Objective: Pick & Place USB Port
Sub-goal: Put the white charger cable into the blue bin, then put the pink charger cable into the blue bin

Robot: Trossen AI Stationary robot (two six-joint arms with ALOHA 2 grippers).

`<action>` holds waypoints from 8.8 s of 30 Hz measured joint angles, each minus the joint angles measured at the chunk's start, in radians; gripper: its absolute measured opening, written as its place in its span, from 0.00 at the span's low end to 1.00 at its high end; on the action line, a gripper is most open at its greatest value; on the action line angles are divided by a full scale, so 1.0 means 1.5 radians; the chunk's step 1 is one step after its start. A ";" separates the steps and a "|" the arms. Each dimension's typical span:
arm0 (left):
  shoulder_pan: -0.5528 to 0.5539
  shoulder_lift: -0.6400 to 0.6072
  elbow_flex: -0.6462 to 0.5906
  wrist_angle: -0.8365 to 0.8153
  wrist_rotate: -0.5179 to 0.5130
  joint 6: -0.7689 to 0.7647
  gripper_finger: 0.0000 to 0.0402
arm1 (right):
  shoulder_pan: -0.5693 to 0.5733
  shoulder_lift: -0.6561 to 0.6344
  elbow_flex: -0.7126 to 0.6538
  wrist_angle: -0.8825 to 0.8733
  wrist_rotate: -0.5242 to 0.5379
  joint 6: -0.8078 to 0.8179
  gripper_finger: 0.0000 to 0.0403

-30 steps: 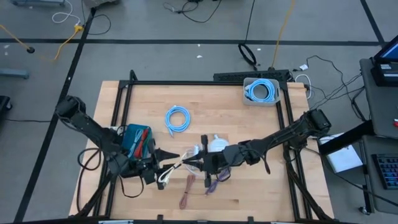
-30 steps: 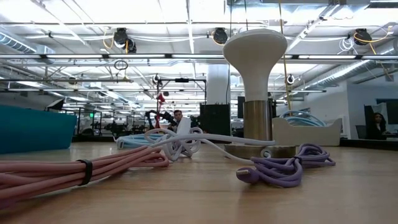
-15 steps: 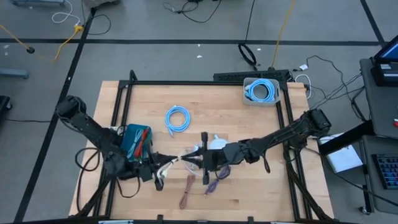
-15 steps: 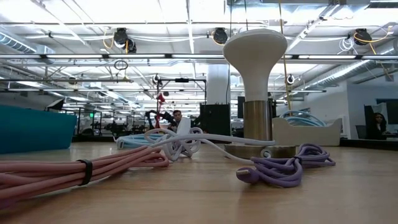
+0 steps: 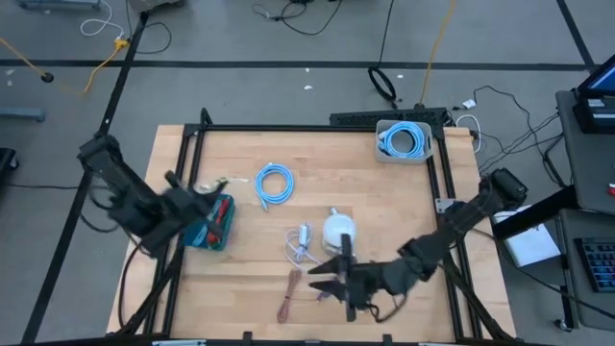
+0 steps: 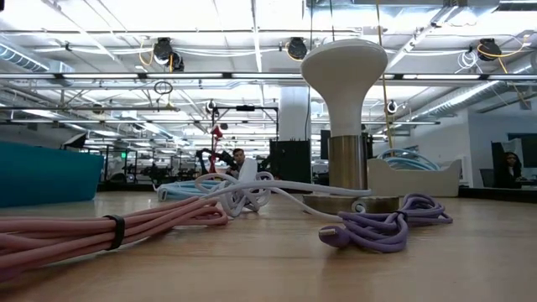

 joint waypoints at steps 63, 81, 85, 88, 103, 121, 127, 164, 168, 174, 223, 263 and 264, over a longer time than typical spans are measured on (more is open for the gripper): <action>0.657 -0.031 0.232 -1.642 1.048 -1.092 0.01 | 0.030 -0.015 0.000 -0.182 0.278 0.064 0.26; 0.496 -0.050 -0.023 -1.487 1.147 -1.215 0.01 | 0.041 -0.028 0.000 -0.182 0.275 0.080 0.26; 0.496 -0.053 -0.030 -1.488 1.151 -1.226 0.01 | 0.041 -0.028 0.000 -0.182 0.275 0.079 0.26; 0.499 -0.053 -0.030 -1.488 1.152 -1.228 0.01 | 0.041 -0.028 0.000 -0.182 0.275 0.079 0.26; 0.507 -0.052 -0.031 -1.518 1.171 -1.242 0.06 | 0.055 -0.028 0.000 -0.181 0.275 0.071 0.25; 0.507 -0.045 -0.034 -1.554 1.138 -1.231 0.22 | 0.055 -0.028 0.000 -0.179 0.275 0.071 0.25; 0.507 -0.010 -0.033 -1.554 1.140 -1.222 0.48 | 0.055 -0.029 0.000 -0.176 0.275 0.071 0.25; 0.280 0.432 0.201 -1.029 1.120 -1.136 0.56 | 0.082 -0.029 0.000 -0.185 0.417 0.057 0.25; 0.243 0.474 0.263 -1.034 1.134 -1.168 0.56 | 0.085 -0.029 0.000 -0.187 0.437 0.055 0.25; 0.212 0.526 0.318 -1.036 1.140 -1.251 0.56 | 0.085 -0.029 0.000 -0.187 0.438 0.054 0.25; 0.194 0.759 0.470 -1.074 1.105 -1.214 0.48 | 0.093 -0.029 0.000 -0.187 0.503 0.052 0.25; 0.228 0.305 0.120 -1.621 0.905 -1.562 0.01 | 0.102 -0.029 0.001 -0.182 0.503 0.055 0.25; 0.236 0.288 0.097 -1.609 0.904 -1.560 0.01 | 0.102 -0.029 0.001 -0.181 0.503 0.055 0.25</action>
